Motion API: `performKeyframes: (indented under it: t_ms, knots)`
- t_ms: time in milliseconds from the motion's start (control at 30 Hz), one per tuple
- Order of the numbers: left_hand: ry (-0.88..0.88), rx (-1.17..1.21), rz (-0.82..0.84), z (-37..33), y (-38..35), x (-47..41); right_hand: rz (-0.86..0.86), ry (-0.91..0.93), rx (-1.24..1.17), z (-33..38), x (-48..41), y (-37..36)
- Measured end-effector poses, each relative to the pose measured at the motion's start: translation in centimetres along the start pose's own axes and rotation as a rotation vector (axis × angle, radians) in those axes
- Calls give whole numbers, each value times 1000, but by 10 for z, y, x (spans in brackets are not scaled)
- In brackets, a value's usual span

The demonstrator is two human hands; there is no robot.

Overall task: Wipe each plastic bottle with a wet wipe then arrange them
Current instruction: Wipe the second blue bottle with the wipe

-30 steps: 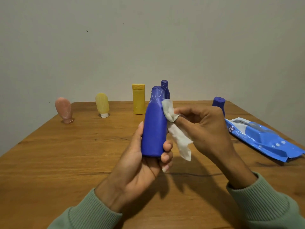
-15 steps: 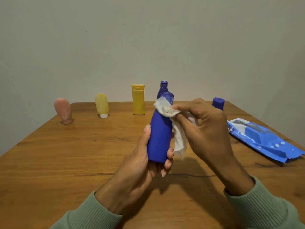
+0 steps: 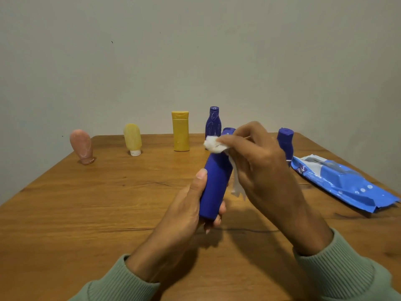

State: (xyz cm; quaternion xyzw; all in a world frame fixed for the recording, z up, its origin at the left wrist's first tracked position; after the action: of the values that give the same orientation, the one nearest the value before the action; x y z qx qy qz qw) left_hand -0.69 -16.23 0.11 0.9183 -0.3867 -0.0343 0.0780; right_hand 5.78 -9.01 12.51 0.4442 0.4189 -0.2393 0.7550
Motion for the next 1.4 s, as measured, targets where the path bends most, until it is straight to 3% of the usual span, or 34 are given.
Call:
performKeyframes:
  t_ms: [167, 433, 533, 700, 800, 1000, 1233, 1400]
  knots:
    - [-48, -123, -20, -2, 0, 2, -73, -30, 69, -6, -3, 17]
    - [-59, -147, -108, -4, 7, 0, 174, 18, 5, 10, -1, -10]
    - [-36, -77, -77, 0, 3, 1, 190, 13, -56, 4, -3, -3]
    - [1, 77, 55, 1, -7, 1, -140, -25, -106, -11, -4, 34]
    - [34, 205, 97, 0, -13, 5, -231, -97, -252, -22, -2, 38]
    - [50, 451, 133, -7, -13, 5, 4, -234, -611, -31, -5, 10]
    - [72, 524, 340, -4, -26, 8, -284, -365, -751, -44, -1, 32]
    - [73, 666, 415, -5, -27, 9, -118, -409, -815, -39, -2, 16]
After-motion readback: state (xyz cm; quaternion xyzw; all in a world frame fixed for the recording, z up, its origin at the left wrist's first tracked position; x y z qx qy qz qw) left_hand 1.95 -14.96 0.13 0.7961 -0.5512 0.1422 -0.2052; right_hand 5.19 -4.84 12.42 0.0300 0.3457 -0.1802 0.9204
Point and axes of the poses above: each hand's wrist, its own x-axis away from the middle knuckle, its own y-axis out of the back of the hand, z = x × y, the point moved 10 cm from there along -x, towards the middle knuckle, and after that the axes turned 15 degrees about -x, right-handed, at the moved point
